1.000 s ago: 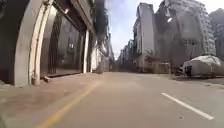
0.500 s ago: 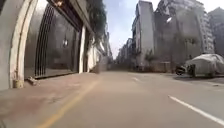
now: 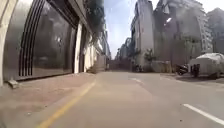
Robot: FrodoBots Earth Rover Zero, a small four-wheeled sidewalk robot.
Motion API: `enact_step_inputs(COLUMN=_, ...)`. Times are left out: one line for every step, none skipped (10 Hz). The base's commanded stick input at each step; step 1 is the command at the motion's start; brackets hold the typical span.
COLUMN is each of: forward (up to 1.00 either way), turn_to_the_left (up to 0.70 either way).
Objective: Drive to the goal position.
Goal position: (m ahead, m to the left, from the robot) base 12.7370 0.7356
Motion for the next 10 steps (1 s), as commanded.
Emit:
enact_step_inputs(forward=1.0, turn_to_the_left=-0.27)
enact_step_inputs(forward=1.0, turn_to_the_left=0.06)
enact_step_inputs(forward=1.0, turn_to_the_left=0.06)
enact_step_inputs(forward=1.0, turn_to_the_left=0.06)
enact_step_inputs(forward=1.0, turn_to_the_left=0.06)
enact_step_inputs(forward=1.0, turn_to_the_left=0.11)
enact_step_inputs(forward=1.0, turn_to_the_left=0.18)
enact_step_inputs(forward=1.0, turn_to_the_left=-0.13)
enact_step_inputs(forward=1.0, turn_to_the_left=-0.08)
enact_step_inputs(forward=1.0, turn_to_the_left=-0.24)
